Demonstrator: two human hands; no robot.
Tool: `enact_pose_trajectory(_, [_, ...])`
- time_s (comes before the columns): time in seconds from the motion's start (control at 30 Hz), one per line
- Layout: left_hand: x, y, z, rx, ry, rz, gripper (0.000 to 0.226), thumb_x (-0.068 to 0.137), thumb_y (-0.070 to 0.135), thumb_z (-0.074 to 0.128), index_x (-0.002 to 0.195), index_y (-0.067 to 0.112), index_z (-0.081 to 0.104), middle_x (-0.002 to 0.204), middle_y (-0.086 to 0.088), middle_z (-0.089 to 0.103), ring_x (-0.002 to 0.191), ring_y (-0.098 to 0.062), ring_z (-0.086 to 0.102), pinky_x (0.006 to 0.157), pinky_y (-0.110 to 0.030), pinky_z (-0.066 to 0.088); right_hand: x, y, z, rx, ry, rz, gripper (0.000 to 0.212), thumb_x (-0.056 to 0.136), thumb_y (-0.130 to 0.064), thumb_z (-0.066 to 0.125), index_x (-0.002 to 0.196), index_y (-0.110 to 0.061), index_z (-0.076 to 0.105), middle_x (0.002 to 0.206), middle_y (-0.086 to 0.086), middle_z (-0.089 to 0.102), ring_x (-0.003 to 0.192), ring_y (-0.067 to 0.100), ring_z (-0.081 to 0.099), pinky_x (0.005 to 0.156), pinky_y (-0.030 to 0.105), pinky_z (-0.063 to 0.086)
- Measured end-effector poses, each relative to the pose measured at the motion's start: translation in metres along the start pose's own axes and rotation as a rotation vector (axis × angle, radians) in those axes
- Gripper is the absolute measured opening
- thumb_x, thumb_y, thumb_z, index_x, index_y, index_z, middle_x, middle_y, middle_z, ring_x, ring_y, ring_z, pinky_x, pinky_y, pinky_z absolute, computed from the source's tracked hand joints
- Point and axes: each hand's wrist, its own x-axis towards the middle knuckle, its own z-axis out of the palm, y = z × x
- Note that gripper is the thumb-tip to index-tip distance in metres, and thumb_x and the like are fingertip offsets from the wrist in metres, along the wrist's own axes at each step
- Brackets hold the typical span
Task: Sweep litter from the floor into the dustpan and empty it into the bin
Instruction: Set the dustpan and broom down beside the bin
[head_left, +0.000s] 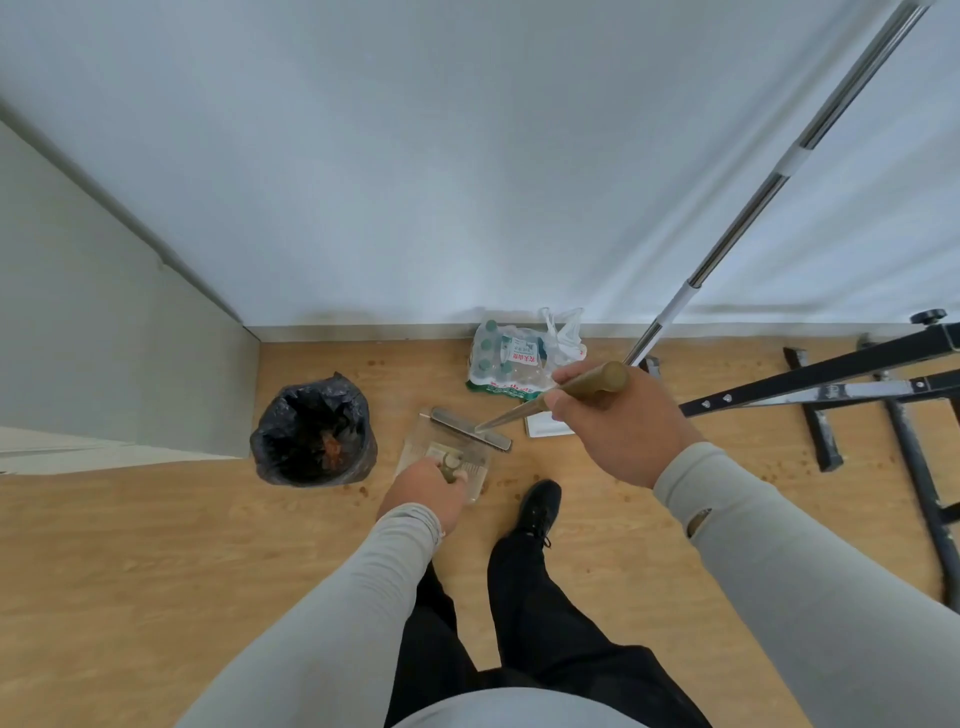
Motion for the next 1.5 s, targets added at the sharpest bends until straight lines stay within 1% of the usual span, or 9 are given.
enact_pose_trajectory(0.23, [0.001, 0.008, 0.008, -0.096, 0.088, -0.072, 0.018, 0.095, 0.037, 0.057, 0.098, 0.021, 0.066, 0.071, 0.007, 0.054, 0.074, -0.022, 0.059, 0.070, -0.031, 0.051, 0.007, -0.009, 0.011, -0.062, -0.045, -0.041, 0.017, 0.092, -0.040, 0.061, 0.106, -0.034, 0.069, 0.095, -0.004, 0.073, 0.093, 0.019, 0.067, 0.090, 0.034, 0.054])
enact_pose_trajectory(0.43, [0.004, 0.011, 0.002, -0.048, 0.038, -0.082, 0.029, 0.096, 0.040, 0.054, 0.110, 0.017, 0.065, 0.076, 0.005, 0.055, 0.076, -0.022, 0.057, 0.072, -0.032, 0.051, 0.009, -0.020, 0.011, -0.097, -0.092, -0.055, 0.019, 0.093, -0.042, 0.060, 0.107, -0.032, 0.069, 0.082, -0.013, 0.064, 0.086, 0.013, 0.063, 0.082, 0.027, 0.049])
enact_pose_trajectory(0.53, [-0.005, 0.009, -0.003, -0.072, -0.017, -0.047, 0.041, 0.096, 0.045, 0.054, 0.127, 0.018, 0.054, 0.100, 0.001, 0.063, 0.091, -0.024, 0.061, 0.078, -0.032, 0.047, 0.005, -0.030, 0.010, -0.112, -0.109, -0.071, 0.019, 0.093, -0.042, 0.060, 0.107, -0.033, 0.068, 0.076, -0.013, 0.066, 0.080, 0.012, 0.065, 0.078, 0.025, 0.049])
enact_pose_trajectory(0.6, [-0.012, 0.004, -0.004, -0.114, -0.005, -0.026, 0.056, 0.093, 0.053, 0.053, 0.139, 0.022, 0.046, 0.127, 0.001, 0.062, 0.113, -0.026, 0.061, 0.090, -0.036, 0.048, 0.002, -0.039, 0.008, -0.138, -0.113, -0.097, 0.024, 0.093, -0.044, 0.059, 0.110, -0.032, 0.070, 0.085, -0.009, 0.071, 0.086, 0.014, 0.066, 0.083, 0.027, 0.051])
enact_pose_trajectory(0.7, [-0.019, -0.008, -0.005, -0.160, 0.034, 0.068, 0.063, 0.090, 0.058, 0.052, 0.144, 0.027, 0.043, 0.140, 0.006, 0.056, 0.123, -0.021, 0.057, 0.104, -0.039, 0.047, -0.004, -0.051, 0.005, -0.190, -0.118, -0.135, 0.029, 0.093, -0.045, 0.059, 0.110, -0.025, 0.072, 0.100, -0.004, 0.073, 0.096, 0.018, 0.065, 0.089, 0.032, 0.053])
enact_pose_trajectory(0.97, [-0.019, -0.007, -0.023, -0.192, -0.008, 0.138, 0.057, 0.095, 0.040, 0.063, 0.147, 0.023, 0.047, 0.143, 0.004, 0.054, 0.130, -0.019, 0.052, 0.108, -0.032, 0.039, -0.016, -0.068, 0.004, -0.312, -0.146, -0.192, 0.041, 0.091, -0.049, 0.055, 0.103, -0.013, 0.072, 0.101, 0.003, 0.075, 0.097, 0.021, 0.068, 0.088, 0.040, 0.055])
enact_pose_trajectory(1.2, [-0.018, 0.004, -0.015, -0.366, 0.059, 0.130, 0.038, 0.091, 0.033, 0.069, 0.127, 0.021, 0.065, 0.122, 0.001, 0.064, 0.109, -0.017, 0.060, 0.097, -0.028, 0.046, -0.025, -0.081, 0.003, -0.332, -0.138, -0.239, 0.043, 0.091, -0.051, 0.055, 0.100, -0.013, 0.073, 0.092, 0.000, 0.074, 0.088, 0.018, 0.068, 0.084, 0.038, 0.057])
enact_pose_trajectory(1.33, [-0.017, 0.015, -0.016, -0.403, 0.140, 0.139, 0.030, 0.094, 0.029, 0.066, 0.122, 0.020, 0.067, 0.117, -0.001, 0.060, 0.107, -0.018, 0.058, 0.100, -0.030, 0.046, -0.027, -0.086, -0.003, -0.288, -0.095, -0.242, 0.036, 0.093, -0.045, 0.060, 0.100, -0.013, 0.074, 0.091, -0.001, 0.075, 0.088, 0.015, 0.068, 0.085, 0.034, 0.055])
enact_pose_trajectory(1.5, [-0.020, 0.017, -0.017, -0.420, 0.162, 0.137, 0.040, 0.097, 0.031, 0.061, 0.135, 0.018, 0.059, 0.129, -0.001, 0.053, 0.119, -0.020, 0.056, 0.103, -0.030, 0.042, -0.030, -0.096, -0.011, -0.289, -0.055, -0.245, 0.027, 0.093, -0.044, 0.060, 0.096, -0.022, 0.076, 0.084, -0.005, 0.076, 0.083, 0.008, 0.067, 0.081, 0.022, 0.053])
